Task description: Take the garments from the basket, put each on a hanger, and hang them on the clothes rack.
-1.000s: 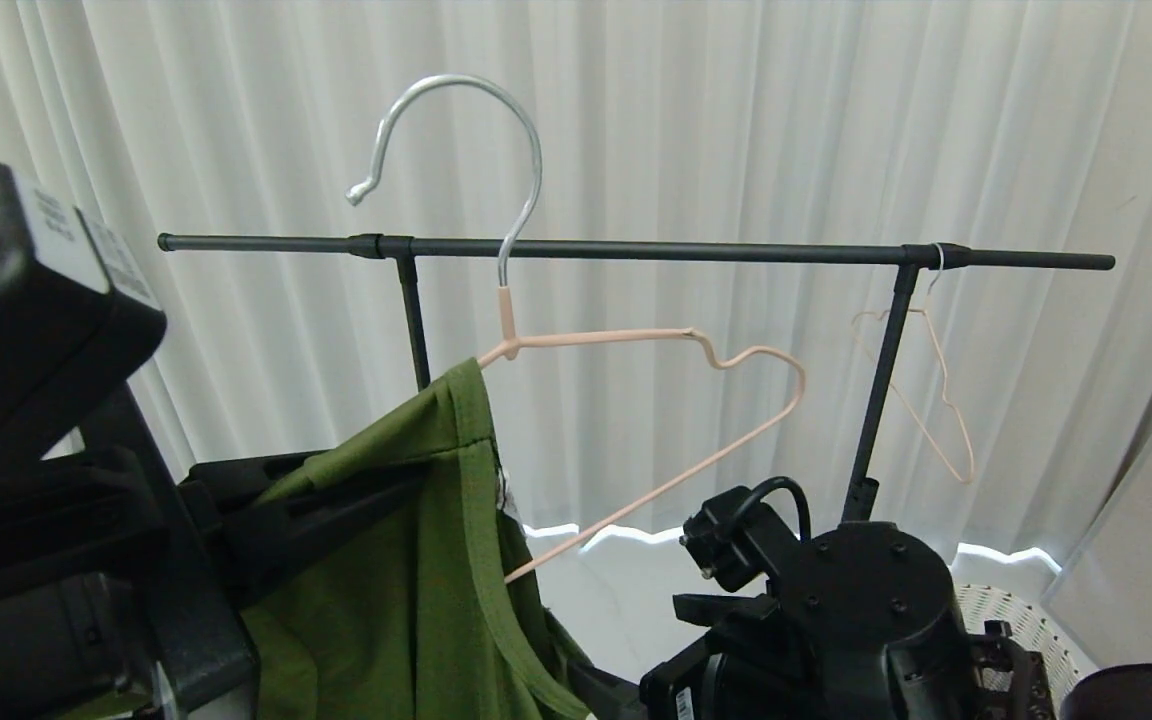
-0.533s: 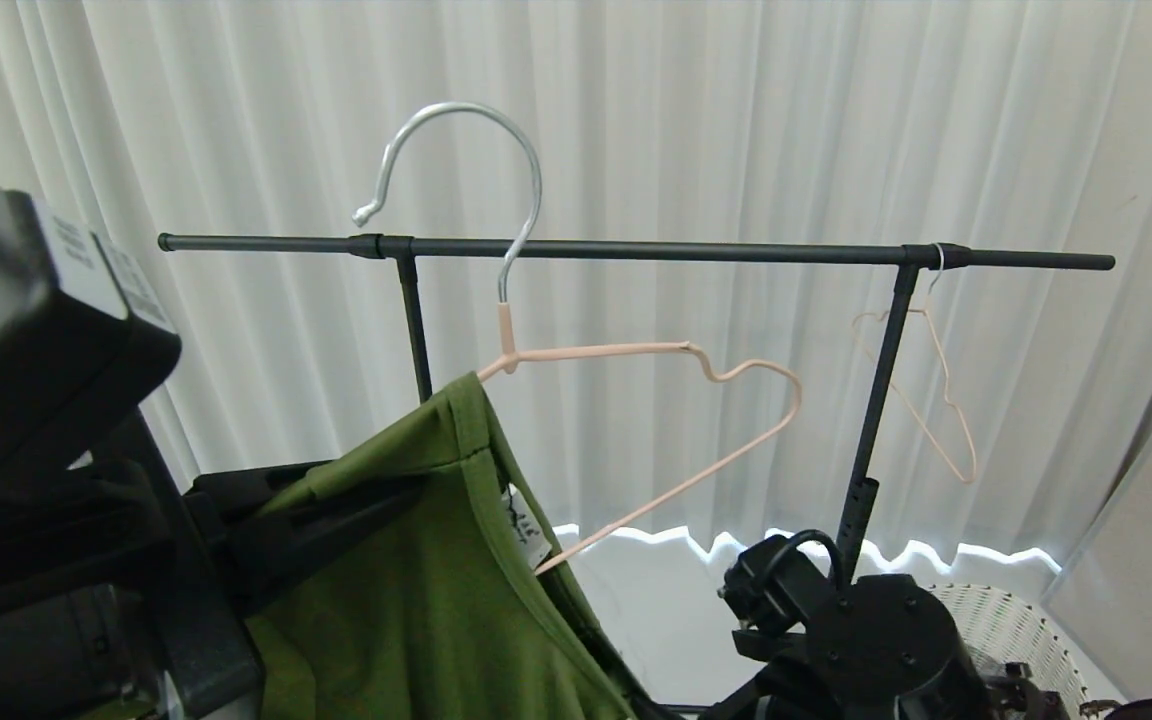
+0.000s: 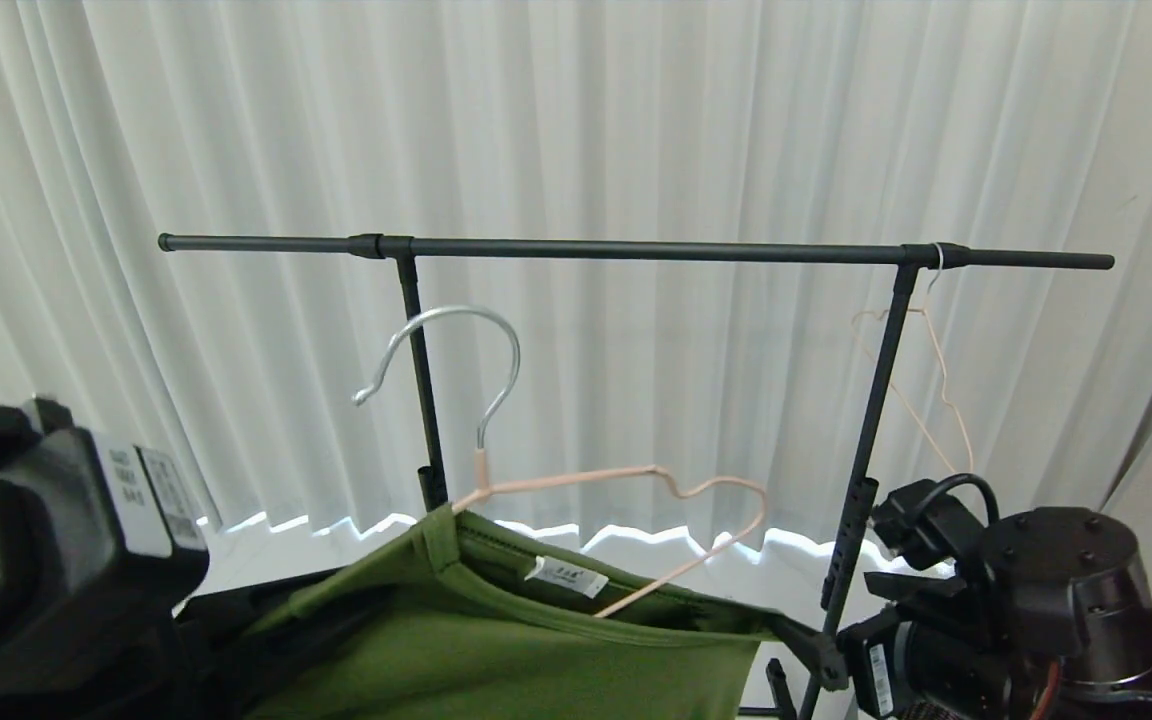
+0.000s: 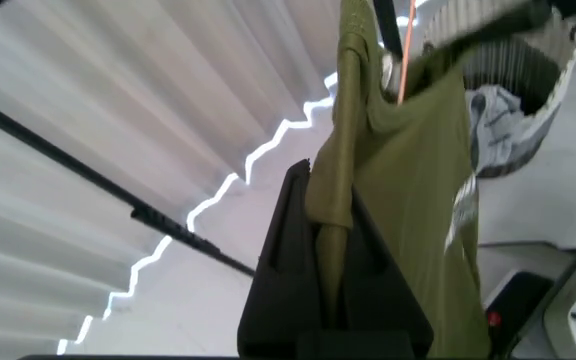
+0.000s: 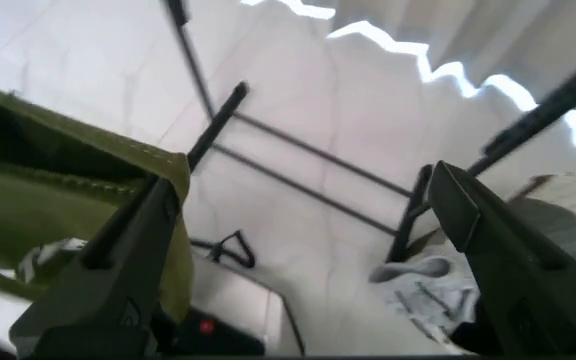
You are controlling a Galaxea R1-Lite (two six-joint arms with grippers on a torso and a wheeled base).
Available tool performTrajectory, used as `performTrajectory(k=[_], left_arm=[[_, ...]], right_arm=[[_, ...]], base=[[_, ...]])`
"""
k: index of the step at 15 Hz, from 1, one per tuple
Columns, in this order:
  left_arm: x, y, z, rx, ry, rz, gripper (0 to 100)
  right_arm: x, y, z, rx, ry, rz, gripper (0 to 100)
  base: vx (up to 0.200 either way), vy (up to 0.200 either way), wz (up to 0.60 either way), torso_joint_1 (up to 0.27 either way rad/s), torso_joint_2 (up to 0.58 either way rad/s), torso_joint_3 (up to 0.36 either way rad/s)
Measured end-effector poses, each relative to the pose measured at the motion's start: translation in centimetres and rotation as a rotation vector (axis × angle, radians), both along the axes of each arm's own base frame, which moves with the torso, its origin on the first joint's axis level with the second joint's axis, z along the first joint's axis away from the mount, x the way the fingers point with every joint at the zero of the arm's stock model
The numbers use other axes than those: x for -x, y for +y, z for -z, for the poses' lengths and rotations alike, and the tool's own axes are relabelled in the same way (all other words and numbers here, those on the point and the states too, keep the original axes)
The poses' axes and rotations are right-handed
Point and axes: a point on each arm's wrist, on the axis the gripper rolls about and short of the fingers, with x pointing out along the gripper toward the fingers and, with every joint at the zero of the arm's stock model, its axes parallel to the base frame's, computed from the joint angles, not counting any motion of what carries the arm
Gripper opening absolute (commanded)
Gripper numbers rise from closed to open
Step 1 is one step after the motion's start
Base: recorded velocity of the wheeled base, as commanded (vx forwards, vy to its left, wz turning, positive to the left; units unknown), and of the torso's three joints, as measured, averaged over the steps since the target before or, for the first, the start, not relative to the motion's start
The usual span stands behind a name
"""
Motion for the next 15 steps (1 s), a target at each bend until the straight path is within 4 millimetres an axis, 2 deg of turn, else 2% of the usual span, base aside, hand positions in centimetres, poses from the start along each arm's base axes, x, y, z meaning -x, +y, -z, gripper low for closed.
performTrajectory(k=[3,8,11,13,15], left_arm=[[0.8,1.1,2.0,-0.067,0.002,0.029,0],[1.5,2.1,3.2,-0.085,0.011,0.034,0],[1.4,2.6,4.4,-0.122,0.027,-0.003,0],[1.0,2.3,4.6,-0.131,0.044,-0.025,0],[0.4,1.6,4.0,-0.075,0.017,-0.04,0]], right_arm=[[-0.6,-1.2,-1.0,-0.027,-0.035,0.053,100],[-0.7,-2.1,-1.8,-0.05,-0.06,0.087,100],[-0.7,-2.2,-3.0,-0.063,-0.095,0.039,100],[0.3,-2.3,-3.7,-0.029,-0.109,-0.048,100],[1.9,-2.2,-4.0,-0.007,-0.095,-0.142,100]], base=[[0.0,0.0,0.0,0.0,0.0,0.0],[0.0,0.0,0.0,0.0,0.0,0.0],[0.0,0.0,0.0,0.0,0.0,0.0],[0.0,0.0,0.0,0.0,0.0,0.0],[0.0,0.0,0.0,0.0,0.0,0.0]])
